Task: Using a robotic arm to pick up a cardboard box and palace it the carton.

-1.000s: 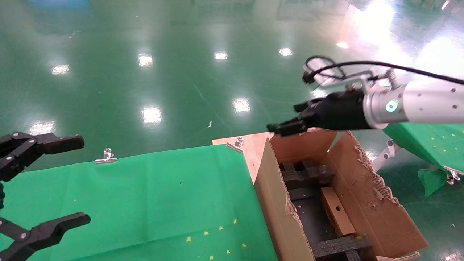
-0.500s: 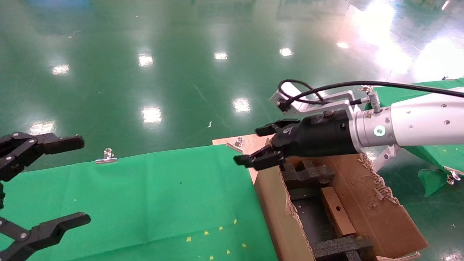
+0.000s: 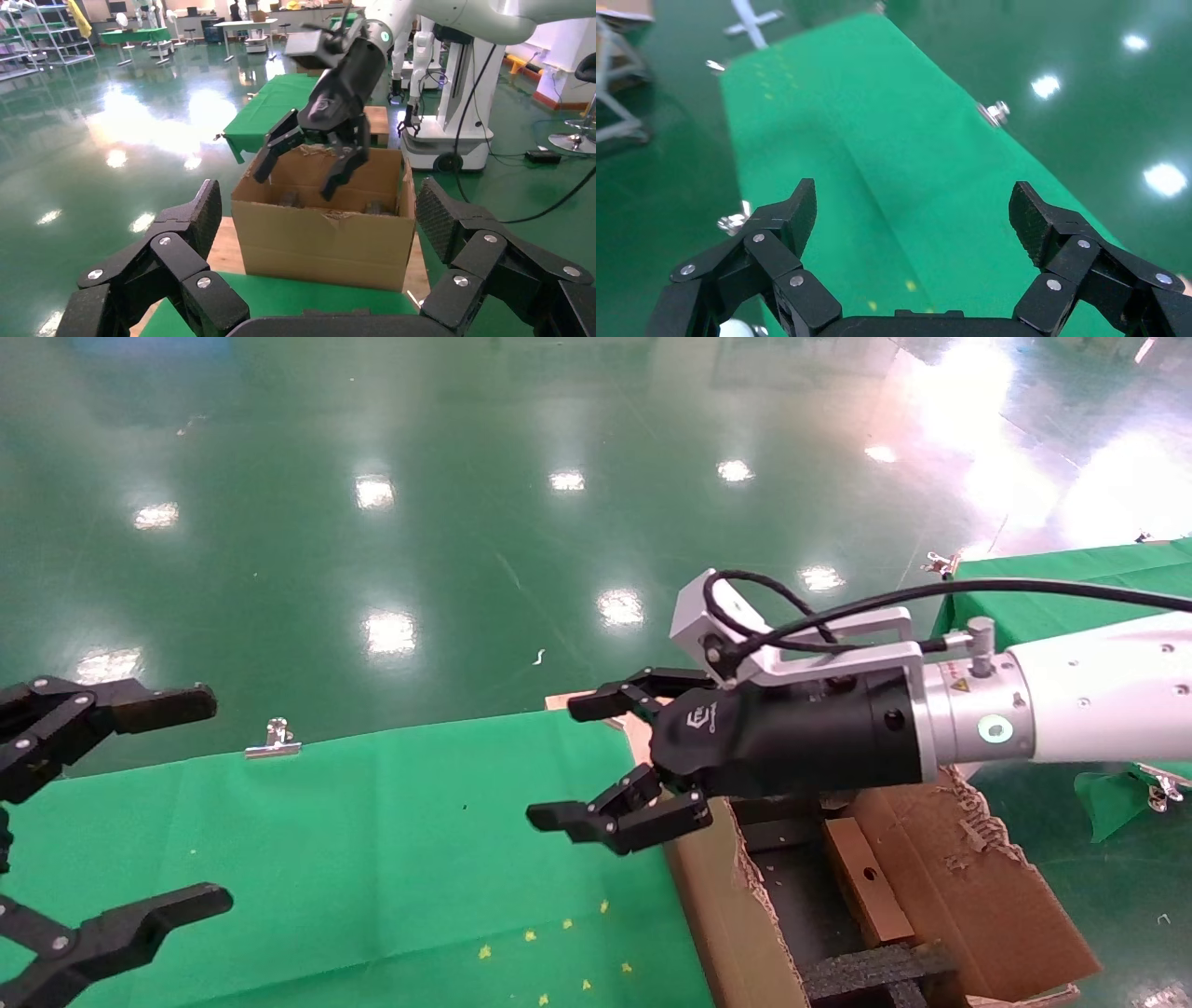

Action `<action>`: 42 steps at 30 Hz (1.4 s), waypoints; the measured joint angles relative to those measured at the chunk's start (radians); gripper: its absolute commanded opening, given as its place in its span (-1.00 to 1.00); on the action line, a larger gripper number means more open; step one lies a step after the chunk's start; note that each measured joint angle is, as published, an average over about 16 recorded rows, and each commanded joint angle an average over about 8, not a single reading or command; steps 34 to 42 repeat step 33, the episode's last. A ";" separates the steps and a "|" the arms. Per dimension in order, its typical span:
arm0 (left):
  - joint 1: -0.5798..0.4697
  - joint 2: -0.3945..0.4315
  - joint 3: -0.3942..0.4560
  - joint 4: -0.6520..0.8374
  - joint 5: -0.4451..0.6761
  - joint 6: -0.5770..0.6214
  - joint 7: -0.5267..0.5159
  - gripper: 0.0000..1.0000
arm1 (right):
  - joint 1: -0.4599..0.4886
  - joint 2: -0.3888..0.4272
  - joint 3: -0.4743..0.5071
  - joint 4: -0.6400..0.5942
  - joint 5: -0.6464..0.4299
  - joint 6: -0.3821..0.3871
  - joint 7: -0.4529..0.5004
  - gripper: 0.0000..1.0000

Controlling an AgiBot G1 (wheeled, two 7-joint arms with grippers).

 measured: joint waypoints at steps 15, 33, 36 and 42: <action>0.000 0.000 0.000 0.000 0.000 0.000 0.000 1.00 | -0.219 -0.036 0.281 -0.020 0.238 -0.158 -0.311 1.00; 0.000 0.000 0.000 0.000 -0.001 0.000 0.000 1.00 | -0.293 -0.049 0.375 -0.028 0.321 -0.212 -0.404 1.00; 0.000 0.000 0.000 0.000 -0.001 0.000 0.000 1.00 | -0.293 -0.049 0.375 -0.028 0.321 -0.212 -0.404 1.00; 0.000 0.000 0.000 0.000 -0.001 0.000 0.000 1.00 | -0.293 -0.049 0.375 -0.028 0.321 -0.212 -0.404 1.00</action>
